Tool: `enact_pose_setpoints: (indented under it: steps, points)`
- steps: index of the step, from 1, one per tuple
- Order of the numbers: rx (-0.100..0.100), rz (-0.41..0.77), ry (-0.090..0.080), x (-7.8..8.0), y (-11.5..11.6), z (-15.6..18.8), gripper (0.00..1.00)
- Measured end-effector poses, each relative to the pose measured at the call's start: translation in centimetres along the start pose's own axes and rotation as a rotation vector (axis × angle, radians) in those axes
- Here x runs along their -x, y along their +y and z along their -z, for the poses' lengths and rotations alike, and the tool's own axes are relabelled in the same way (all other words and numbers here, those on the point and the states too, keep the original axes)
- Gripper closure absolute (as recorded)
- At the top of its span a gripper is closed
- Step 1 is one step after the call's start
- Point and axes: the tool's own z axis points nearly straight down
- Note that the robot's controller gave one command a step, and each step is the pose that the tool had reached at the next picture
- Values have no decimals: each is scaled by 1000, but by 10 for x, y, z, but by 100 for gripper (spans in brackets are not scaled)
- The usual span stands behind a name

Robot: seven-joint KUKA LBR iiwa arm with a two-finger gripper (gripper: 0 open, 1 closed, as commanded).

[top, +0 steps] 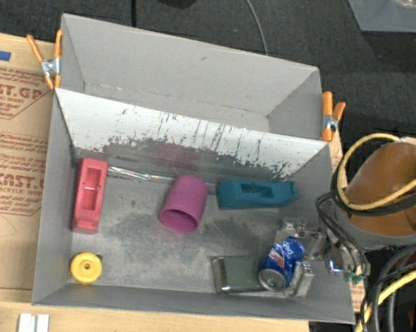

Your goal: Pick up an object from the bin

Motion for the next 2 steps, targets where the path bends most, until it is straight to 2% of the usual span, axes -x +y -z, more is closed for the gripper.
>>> enact_pose_setpoints:
  steps: [1, 2]
  points:
    - [-1, 2, -7, 2, 0, 4, 0]
    - [0, -128, -11, 44, 6, -72, 100]
